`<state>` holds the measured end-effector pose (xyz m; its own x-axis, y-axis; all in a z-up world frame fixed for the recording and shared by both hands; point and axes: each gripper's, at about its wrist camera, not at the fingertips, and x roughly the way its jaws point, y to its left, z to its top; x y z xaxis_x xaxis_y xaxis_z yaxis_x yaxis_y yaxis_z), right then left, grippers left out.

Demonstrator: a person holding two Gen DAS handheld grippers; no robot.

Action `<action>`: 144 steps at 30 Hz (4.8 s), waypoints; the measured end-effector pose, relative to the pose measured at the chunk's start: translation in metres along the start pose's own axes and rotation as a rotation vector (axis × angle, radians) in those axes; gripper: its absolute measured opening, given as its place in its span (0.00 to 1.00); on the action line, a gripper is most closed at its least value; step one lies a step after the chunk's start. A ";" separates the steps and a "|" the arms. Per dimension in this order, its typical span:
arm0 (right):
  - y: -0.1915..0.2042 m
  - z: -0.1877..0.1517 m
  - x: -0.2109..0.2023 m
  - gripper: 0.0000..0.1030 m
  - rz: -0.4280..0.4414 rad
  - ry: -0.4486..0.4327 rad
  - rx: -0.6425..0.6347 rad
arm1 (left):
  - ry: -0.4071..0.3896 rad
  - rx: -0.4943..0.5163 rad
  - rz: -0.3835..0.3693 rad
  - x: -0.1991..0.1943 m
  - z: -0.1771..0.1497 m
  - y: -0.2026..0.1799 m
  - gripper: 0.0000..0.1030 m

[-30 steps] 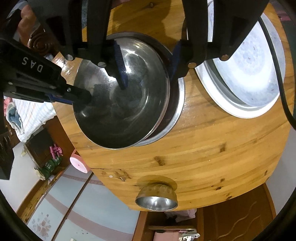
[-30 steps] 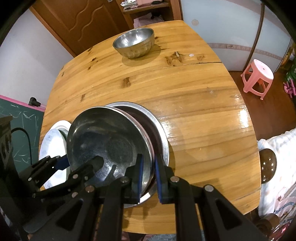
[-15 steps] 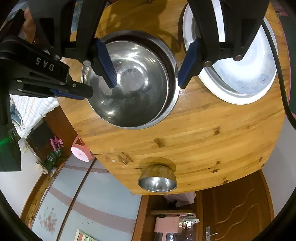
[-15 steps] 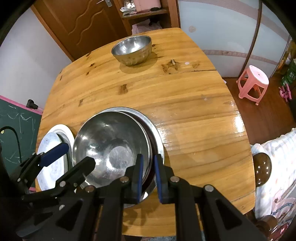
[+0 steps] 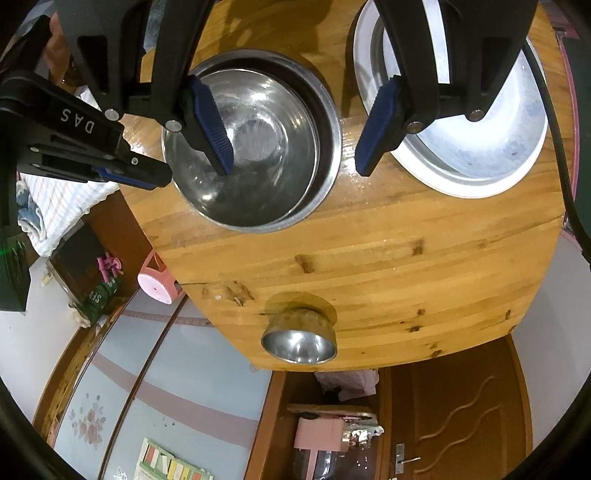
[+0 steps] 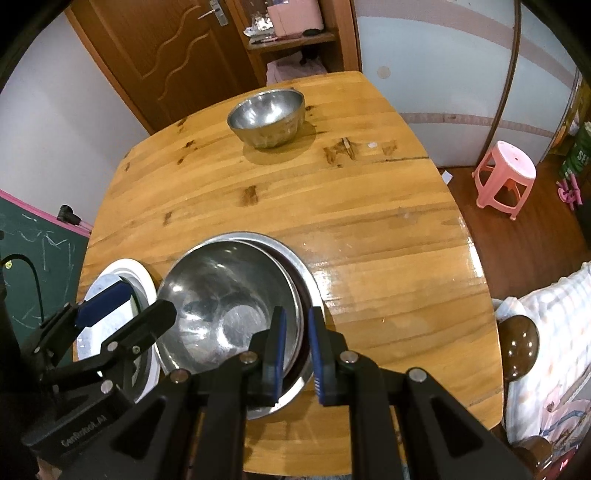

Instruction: Organize plates and bowls

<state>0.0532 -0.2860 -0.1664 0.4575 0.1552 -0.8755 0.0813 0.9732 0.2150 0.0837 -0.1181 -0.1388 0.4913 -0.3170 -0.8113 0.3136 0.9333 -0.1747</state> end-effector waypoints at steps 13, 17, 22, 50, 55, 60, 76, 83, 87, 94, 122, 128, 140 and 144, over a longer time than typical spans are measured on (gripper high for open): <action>0.002 0.020 -0.011 0.12 0.014 -0.045 -0.047 | -0.097 0.029 0.024 -0.034 0.052 0.008 0.72; 0.001 0.043 -0.022 0.12 0.026 -0.070 -0.078 | -0.154 0.033 0.031 -0.051 0.089 0.013 0.80; 0.000 0.082 -0.036 0.29 0.023 -0.117 -0.121 | -0.157 0.039 0.024 -0.051 0.142 0.017 0.80; -0.013 0.244 0.031 0.37 0.021 -0.052 -0.095 | -0.024 -0.027 0.101 0.091 0.241 0.038 0.80; -0.027 0.244 0.082 0.37 0.067 0.056 -0.022 | 0.076 -0.084 0.091 0.142 0.237 0.053 0.80; -0.035 0.246 0.122 0.37 0.090 0.132 0.037 | 0.138 -0.132 0.081 0.174 0.235 0.067 0.80; -0.029 0.245 0.156 0.12 0.149 0.199 0.057 | 0.269 -0.198 -0.057 0.222 0.223 0.080 0.22; -0.025 0.240 0.153 0.11 0.138 0.192 0.040 | 0.286 -0.194 -0.064 0.216 0.218 0.075 0.13; -0.023 0.234 0.144 0.09 0.134 0.185 0.044 | 0.281 -0.169 -0.052 0.199 0.215 0.063 0.13; -0.019 0.218 0.105 0.05 0.136 0.146 0.051 | 0.212 -0.111 -0.045 0.141 0.216 0.043 0.13; 0.020 0.051 -0.033 0.06 0.123 0.088 -0.028 | 0.162 -0.104 -0.142 -0.020 0.046 0.017 0.13; 0.012 0.022 -0.007 0.07 0.088 0.146 -0.004 | 0.253 -0.142 -0.146 0.009 0.015 0.017 0.13; 0.004 0.018 0.017 0.07 0.070 0.169 0.010 | 0.276 -0.108 -0.112 0.036 0.017 0.012 0.13; 0.011 0.019 0.016 0.06 0.032 0.133 -0.029 | 0.266 -0.102 -0.106 0.040 0.020 0.012 0.15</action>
<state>0.0785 -0.2757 -0.1696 0.3384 0.2053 -0.9184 0.0422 0.9716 0.2327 0.1235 -0.1227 -0.1625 0.2262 -0.3706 -0.9008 0.2619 0.9139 -0.3102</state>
